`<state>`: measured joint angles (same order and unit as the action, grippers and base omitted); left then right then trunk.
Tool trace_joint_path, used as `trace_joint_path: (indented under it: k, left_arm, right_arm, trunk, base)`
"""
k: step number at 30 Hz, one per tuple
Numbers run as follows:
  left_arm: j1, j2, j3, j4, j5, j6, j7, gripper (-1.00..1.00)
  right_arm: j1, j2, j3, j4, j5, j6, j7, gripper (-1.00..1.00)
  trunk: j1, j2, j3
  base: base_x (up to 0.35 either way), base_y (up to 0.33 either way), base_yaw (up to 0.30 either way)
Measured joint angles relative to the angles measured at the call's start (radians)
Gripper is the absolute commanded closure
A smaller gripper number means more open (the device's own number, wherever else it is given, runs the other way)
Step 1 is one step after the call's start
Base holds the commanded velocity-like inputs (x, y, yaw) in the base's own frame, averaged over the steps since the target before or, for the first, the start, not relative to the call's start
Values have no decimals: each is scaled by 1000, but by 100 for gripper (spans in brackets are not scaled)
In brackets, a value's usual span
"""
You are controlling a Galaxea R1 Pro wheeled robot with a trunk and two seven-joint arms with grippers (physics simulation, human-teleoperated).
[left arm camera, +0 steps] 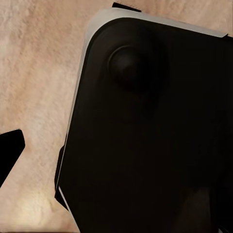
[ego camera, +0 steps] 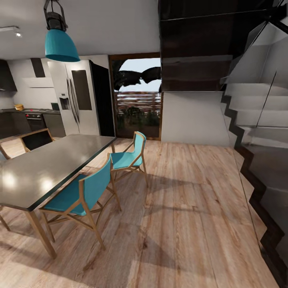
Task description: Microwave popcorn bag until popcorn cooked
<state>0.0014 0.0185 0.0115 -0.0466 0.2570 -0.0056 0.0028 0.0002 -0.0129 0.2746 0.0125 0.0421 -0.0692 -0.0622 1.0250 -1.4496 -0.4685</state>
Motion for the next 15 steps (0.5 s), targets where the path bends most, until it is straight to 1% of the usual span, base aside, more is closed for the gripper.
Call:
trace_joint_path:
  k: [15]
  left_arm:
    - [0, 0, 0, 0, 0, 0, 0, -100]
  right_arm:
    - [0, 2, -1, 0, -1, 1, 0, -100]
  trunk:
    - [0, 0, 0]
  base:
    - [0, 0, 300]
